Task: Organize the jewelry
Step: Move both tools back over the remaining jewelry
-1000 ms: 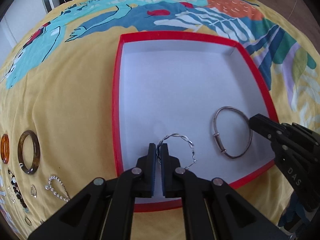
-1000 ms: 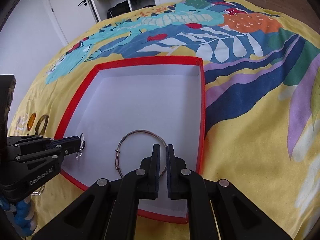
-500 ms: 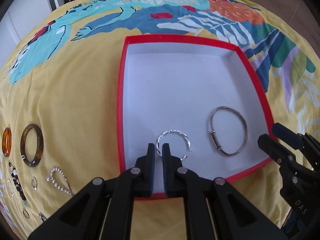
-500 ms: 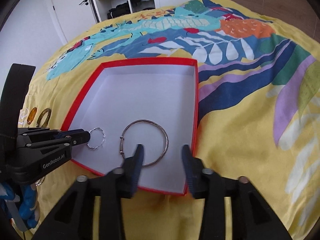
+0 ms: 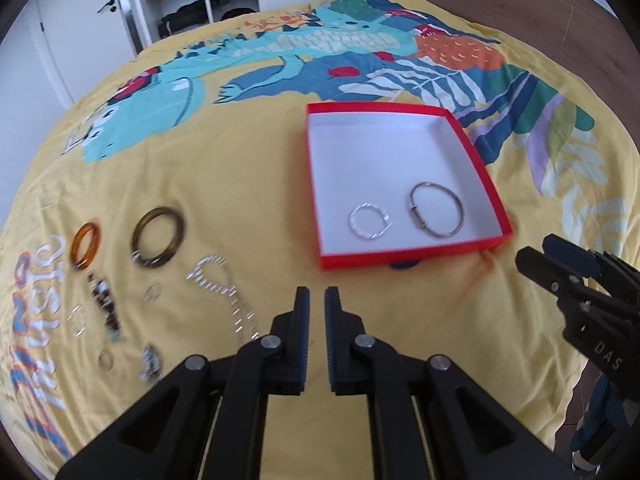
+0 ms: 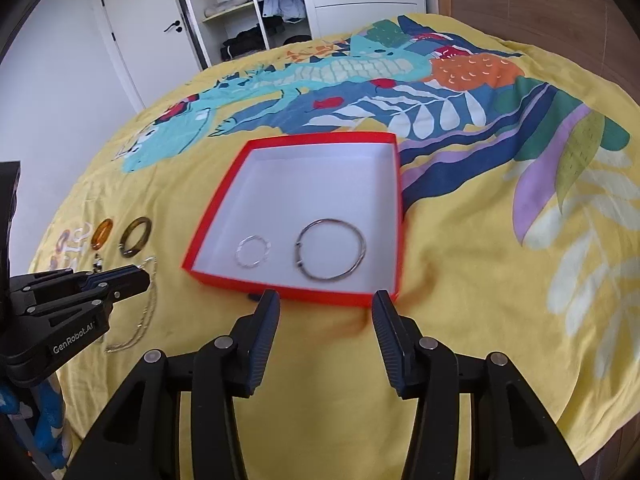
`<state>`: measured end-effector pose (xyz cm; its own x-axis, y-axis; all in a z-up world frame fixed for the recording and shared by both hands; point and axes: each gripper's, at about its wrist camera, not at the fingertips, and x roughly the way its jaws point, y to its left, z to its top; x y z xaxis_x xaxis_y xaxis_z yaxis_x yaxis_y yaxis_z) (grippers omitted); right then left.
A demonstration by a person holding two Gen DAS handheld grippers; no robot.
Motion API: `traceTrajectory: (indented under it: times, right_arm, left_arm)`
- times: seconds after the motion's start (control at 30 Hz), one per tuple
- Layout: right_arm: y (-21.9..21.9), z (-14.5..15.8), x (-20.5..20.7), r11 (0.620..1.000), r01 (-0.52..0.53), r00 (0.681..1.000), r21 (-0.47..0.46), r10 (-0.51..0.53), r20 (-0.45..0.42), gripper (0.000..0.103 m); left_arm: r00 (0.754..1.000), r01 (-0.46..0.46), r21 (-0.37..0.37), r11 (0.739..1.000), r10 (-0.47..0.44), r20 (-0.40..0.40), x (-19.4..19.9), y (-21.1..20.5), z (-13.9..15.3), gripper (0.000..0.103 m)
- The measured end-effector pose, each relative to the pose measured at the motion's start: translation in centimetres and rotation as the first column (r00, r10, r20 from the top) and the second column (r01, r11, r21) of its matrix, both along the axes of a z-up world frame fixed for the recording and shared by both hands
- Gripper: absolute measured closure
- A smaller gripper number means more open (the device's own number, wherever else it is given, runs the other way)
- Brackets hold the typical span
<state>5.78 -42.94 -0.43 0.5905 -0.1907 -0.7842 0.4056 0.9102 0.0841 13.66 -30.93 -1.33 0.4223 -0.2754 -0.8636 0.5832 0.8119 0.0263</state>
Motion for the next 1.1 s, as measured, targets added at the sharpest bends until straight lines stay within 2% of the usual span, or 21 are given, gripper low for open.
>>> traceTrajectory:
  times: [0.27, 0.5, 0.73, 1.0, 1.1]
  right_arm:
    - [4.5, 1.2, -3.2, 1.000, -0.021, 0.999, 0.023, 0.020, 0.033, 0.052]
    - [8.2, 2.7, -5.2, 0.999, -0.049, 0.997, 0.022, 0.047, 0.067, 0.051]
    - [11.9, 4.2, -6.4, 0.995, -0.099, 0.990, 0.012, 0.097, 0.105, 0.048]
    - [15.3, 4.6, -6.9, 0.988, -0.155, 0.982, 0.006, 0.153, 0.108, 0.047]
    - [16.1, 4.4, -6.7, 0.985, -0.170, 0.980, 0.004, 0.169, 0.100, 0.047]
  left_arm:
    - [0.995, -0.097, 0.012, 0.995, 0.096, 0.040, -2.8, 8.2, 1.3, 0.095]
    - [0.984, -0.174, -0.011, 0.985, 0.174, 0.048, -5.2, 14.3, 2.5, 0.095]
    - [0.969, -0.233, -0.039, 0.972, 0.235, 0.078, -7.4, 19.0, 4.2, 0.095]
    - [0.953, -0.287, -0.062, 0.956, 0.292, 0.077, -8.3, 22.7, 4.5, 0.094]
    - [0.946, -0.312, -0.068, 0.948, 0.316, 0.066, -8.1, 23.9, 4.0, 0.088]
